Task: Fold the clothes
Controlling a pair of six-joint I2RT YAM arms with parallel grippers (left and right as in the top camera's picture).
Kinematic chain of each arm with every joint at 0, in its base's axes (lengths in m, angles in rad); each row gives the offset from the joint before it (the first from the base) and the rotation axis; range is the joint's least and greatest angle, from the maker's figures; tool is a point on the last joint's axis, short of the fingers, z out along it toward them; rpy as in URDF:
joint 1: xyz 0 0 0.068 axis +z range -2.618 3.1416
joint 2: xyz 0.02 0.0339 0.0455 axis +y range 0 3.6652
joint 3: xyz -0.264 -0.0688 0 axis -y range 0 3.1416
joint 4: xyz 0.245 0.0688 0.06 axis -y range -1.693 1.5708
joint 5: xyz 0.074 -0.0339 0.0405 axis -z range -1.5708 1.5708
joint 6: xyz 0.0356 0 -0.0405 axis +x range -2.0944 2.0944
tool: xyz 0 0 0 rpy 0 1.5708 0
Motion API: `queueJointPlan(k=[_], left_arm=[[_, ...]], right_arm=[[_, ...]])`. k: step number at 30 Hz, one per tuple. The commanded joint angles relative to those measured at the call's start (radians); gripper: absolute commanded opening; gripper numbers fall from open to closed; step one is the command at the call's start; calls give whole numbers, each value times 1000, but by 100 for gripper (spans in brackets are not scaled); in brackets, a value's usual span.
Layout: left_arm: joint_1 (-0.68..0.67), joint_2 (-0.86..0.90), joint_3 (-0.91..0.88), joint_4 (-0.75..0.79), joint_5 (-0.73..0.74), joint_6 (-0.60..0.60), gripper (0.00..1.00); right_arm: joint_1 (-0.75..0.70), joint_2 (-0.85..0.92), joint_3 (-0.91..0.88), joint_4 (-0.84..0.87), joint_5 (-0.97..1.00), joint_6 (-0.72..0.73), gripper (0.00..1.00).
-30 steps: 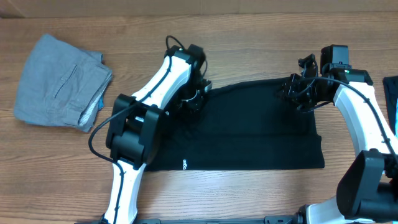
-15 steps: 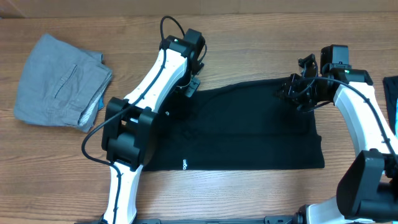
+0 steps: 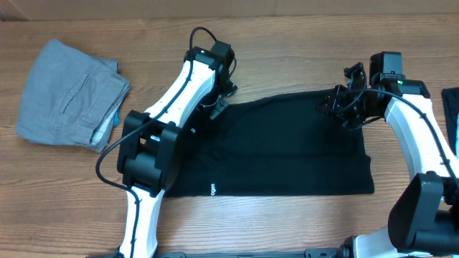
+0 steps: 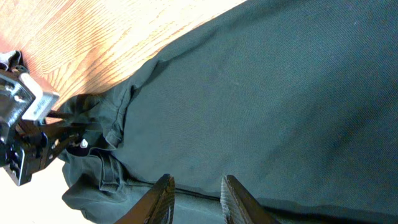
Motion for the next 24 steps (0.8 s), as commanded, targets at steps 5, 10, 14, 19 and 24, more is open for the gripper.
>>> queueJointPlan(k=[5,10,14,19,24], left_arm=[[5,-2,-5,-6,64,146,36],[8,-2,-11,6,68,182,43],[19,-1,-42,43,72,182,47],[26,-1,-90,45,40,190,46],[30,-1,-93,69,41,172,31]], right_arm=[[0,-21,22,0,7,-12,29],[0,-21,22,-1,10,-12,29],[0,-21,22,-2,10,-12,29],[0,-21,22,-1,15,-12,29],[0,-21,22,-1,26,-12,29]])
